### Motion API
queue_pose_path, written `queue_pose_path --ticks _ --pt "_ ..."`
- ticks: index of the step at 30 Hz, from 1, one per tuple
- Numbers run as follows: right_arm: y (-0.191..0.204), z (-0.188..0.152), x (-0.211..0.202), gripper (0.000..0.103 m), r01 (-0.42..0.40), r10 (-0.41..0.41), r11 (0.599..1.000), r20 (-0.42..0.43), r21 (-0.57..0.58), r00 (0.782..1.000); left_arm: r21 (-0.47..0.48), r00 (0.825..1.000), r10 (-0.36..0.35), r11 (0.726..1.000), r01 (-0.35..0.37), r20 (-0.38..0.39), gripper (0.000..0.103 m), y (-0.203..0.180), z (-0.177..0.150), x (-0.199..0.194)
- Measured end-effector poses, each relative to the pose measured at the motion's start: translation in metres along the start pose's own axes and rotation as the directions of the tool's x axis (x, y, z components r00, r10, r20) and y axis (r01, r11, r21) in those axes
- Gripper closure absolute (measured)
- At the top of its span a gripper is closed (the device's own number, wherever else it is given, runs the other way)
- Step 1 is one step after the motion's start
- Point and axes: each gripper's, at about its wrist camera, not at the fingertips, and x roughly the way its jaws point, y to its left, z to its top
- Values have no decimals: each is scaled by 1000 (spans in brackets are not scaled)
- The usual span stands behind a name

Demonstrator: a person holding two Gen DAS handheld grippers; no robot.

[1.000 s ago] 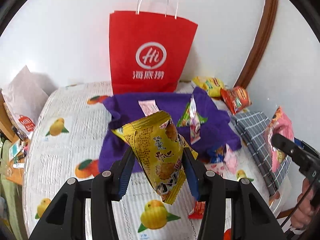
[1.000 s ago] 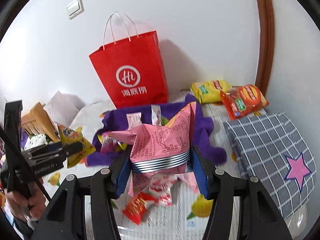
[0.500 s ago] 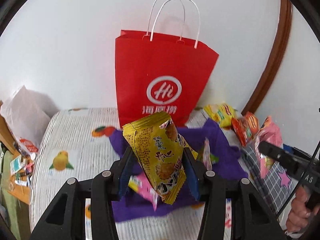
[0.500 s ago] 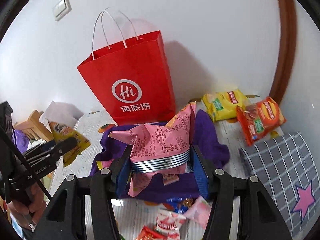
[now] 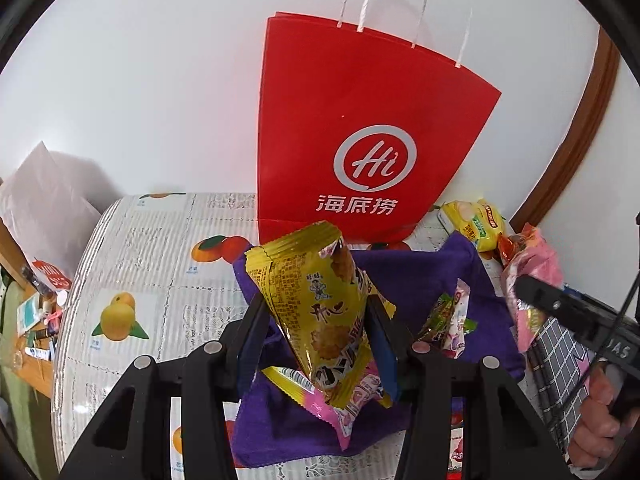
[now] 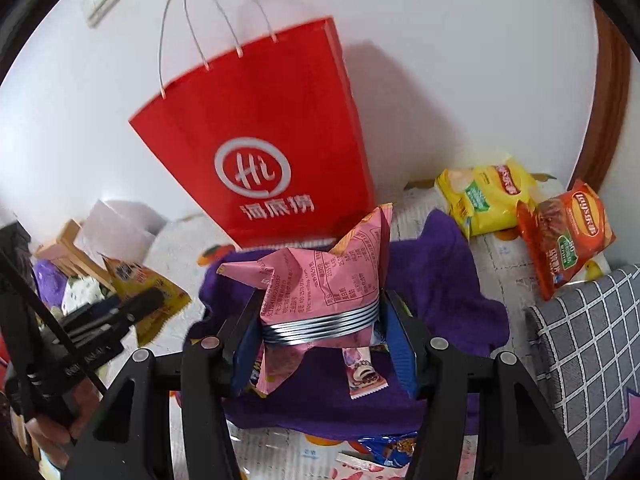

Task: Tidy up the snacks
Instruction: 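Carry the yellow bag and pink bag in both tools over the purple towel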

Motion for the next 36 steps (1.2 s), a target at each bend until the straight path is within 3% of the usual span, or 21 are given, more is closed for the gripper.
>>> queue_pose_path --ticks 27,36 --pt "-31 4 10 46 36 -35 999 -72 11 997 5 1000 5 1000 -5 -17 56 -6 -3 9" --pt "-27 -2 38 46 58 -60 998 -158 -19 986 7 1000 4 1000 -4 -18 56 -6 -3 9"
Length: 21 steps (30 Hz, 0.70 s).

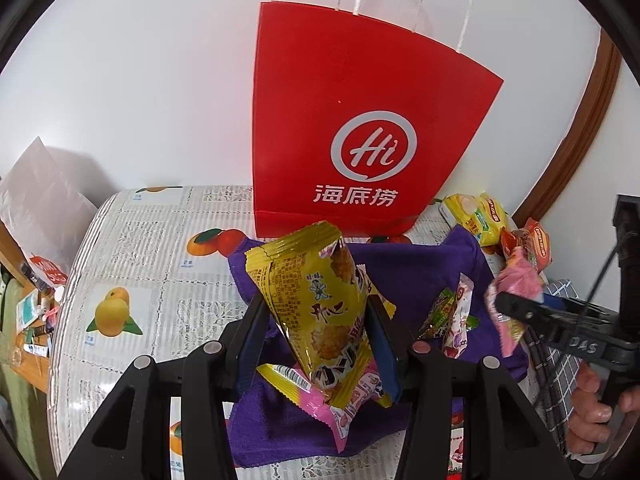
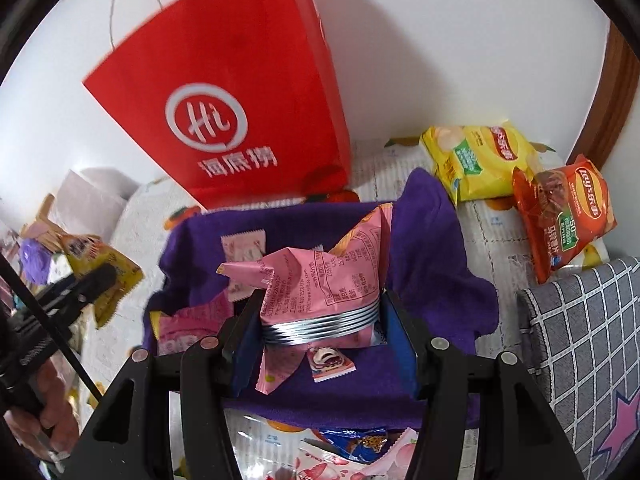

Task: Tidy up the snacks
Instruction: 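Carry the yellow bag and pink bag in both tools over the purple towel, then open the right tool to drop the pink bag onto the towel while the left tool holds the yellow bag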

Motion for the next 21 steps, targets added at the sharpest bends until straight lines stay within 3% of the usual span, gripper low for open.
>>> queue_pose_path --ticks 21 --pt "2 -5 35 45 20 -22 1000 -96 -22 995 24 1000 -4 1000 5 -25 56 -9 -3 8"
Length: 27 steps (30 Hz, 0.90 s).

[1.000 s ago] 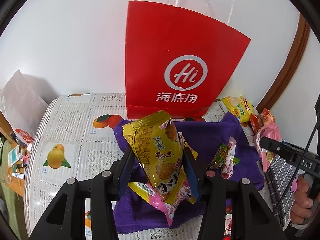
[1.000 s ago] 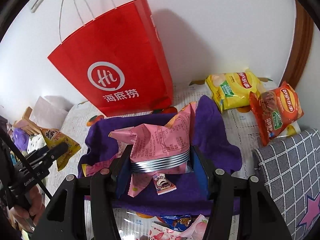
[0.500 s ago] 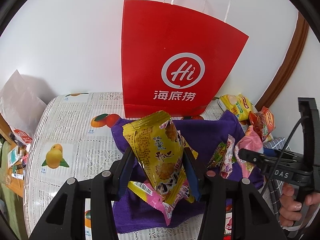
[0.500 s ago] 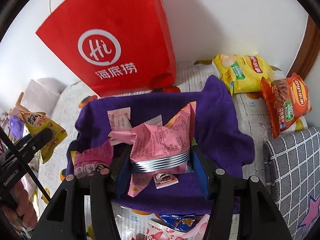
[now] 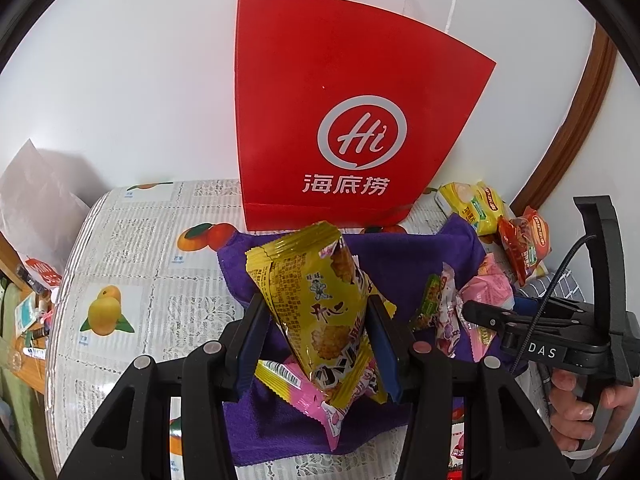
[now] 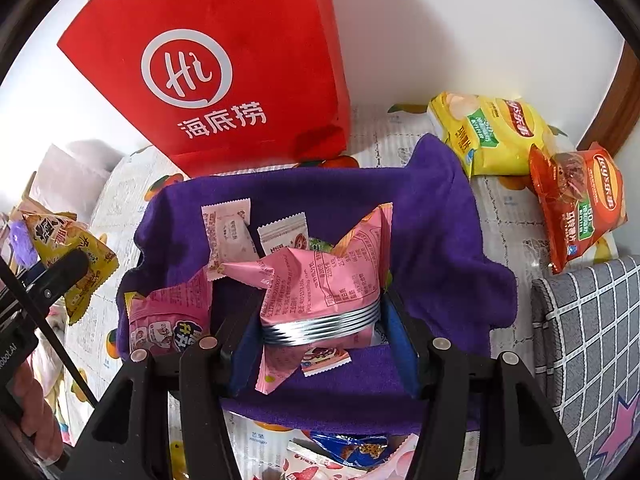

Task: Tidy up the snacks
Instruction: 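Open the right tool to drop the pink bag onto the towel while the left tool holds the yellow bag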

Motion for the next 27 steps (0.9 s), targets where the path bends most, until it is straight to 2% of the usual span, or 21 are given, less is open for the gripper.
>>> queue_pose_path --ticks 8,16,27 --pt "7 -2 -3 42 21 -21 999 6 -38 1000 10 1000 2 1000 -2 -3 55 -3 0 1" --pt "2 0 -8 42 4 -4 1000 11 -19 1000 25 1000 5 1000 -5 -12 55 -8 -2 5" --pt "7 1 -39 42 -44 45 999 90 -11 995 51 1000 12 999 -11 -23 55 -17 -5 10"
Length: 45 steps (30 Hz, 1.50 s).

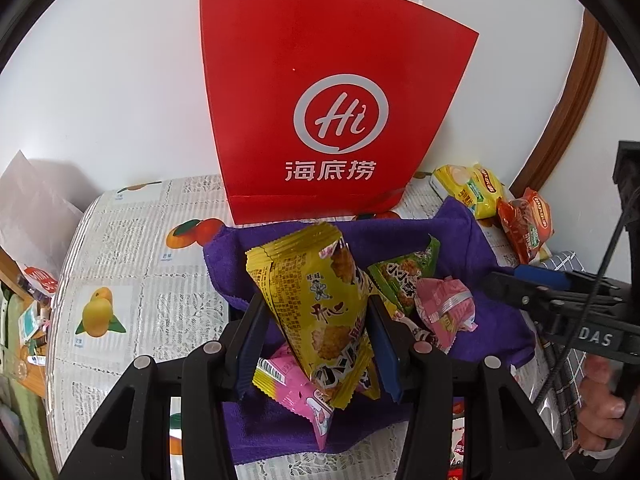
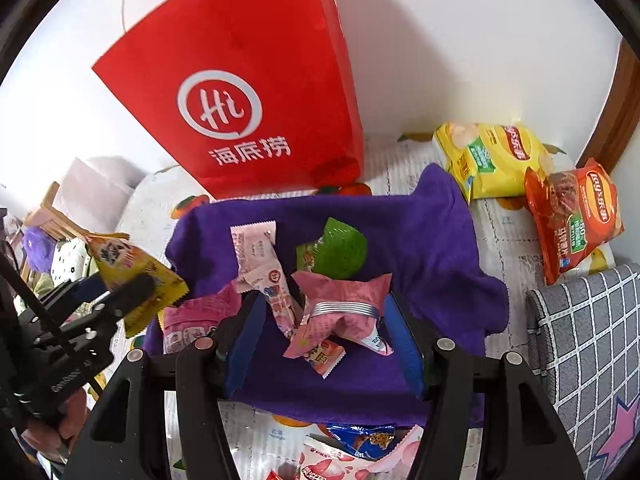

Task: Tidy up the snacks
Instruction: 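Open the right tool to drop the pink bag onto the towel while the left tool holds the yellow bag, then open the left tool to drop the yellow bag onto the towel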

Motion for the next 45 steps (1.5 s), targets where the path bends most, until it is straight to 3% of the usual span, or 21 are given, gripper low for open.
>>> queue_pose_path --ticks 19,31,45 --pt "7 -1 -8 42 -11 11 1000 8 -16 1000 60 996 55 997 -51 -70 55 -11 -7 18" --pt "12 -2 -3 42 -18 17 1000 -13 -26 1000 51 995 17 999 -12 -95 55 -9 -7 23" --pt "18 -5 1 41 -14 12 999 -27 -48 1000 56 993 27 998 -20 -117 55 -10 -10 27"
